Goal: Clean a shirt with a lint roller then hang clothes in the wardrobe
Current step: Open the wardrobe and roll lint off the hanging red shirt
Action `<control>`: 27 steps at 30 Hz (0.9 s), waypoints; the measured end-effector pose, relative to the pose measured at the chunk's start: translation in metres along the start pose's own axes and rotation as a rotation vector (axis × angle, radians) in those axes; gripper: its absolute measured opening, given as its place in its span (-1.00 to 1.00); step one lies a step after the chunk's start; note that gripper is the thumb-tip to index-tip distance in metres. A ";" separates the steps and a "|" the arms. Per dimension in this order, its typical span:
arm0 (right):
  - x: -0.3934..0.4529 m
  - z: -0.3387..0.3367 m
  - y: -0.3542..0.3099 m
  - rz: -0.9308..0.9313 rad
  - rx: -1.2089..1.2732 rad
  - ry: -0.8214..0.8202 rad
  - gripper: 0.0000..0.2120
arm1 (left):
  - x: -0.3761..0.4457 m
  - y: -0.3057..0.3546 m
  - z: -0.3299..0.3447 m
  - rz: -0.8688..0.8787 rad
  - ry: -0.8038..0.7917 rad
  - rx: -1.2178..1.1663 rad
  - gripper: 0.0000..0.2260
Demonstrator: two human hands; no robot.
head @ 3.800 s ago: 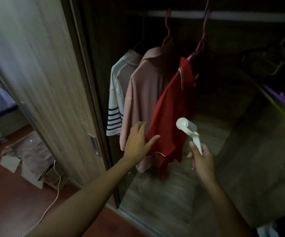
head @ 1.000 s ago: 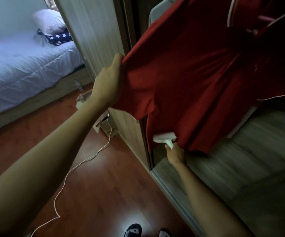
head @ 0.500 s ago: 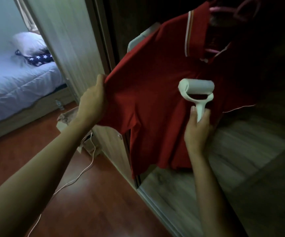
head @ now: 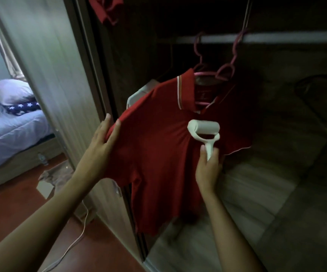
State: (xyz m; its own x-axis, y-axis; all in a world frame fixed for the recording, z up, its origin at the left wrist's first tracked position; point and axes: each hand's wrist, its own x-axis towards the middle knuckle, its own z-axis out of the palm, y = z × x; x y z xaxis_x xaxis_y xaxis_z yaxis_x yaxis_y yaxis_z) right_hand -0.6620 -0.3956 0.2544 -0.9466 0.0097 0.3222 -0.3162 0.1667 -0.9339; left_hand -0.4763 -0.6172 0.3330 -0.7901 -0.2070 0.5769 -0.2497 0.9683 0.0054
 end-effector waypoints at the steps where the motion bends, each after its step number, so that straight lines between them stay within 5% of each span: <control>1: 0.000 0.003 0.007 0.018 -0.039 -0.028 -0.84 | 0.000 0.001 0.000 0.049 -0.001 0.049 0.08; 6: -0.020 0.013 0.074 0.138 -0.262 -0.289 -0.73 | -0.001 0.003 -0.004 0.108 -0.150 0.284 0.25; 14: 0.057 -0.011 -0.004 0.047 0.028 0.082 -0.81 | 0.005 -0.002 0.004 0.068 -0.195 0.303 0.22; 21: 0.046 -0.003 0.073 0.217 -0.093 -0.115 -0.69 | 0.005 0.000 0.011 0.033 -0.224 0.312 0.28; 27: 0.123 -0.025 0.007 0.259 0.191 0.219 -0.59 | 0.013 -0.006 0.015 0.001 -0.264 0.317 0.33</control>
State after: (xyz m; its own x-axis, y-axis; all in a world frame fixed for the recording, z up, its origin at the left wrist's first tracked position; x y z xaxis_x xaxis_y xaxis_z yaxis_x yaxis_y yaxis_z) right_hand -0.7790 -0.3690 0.2916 -0.9674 0.2407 0.0781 -0.0941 -0.0557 -0.9940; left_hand -0.4934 -0.6275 0.3284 -0.8968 -0.2747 0.3468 -0.3762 0.8861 -0.2708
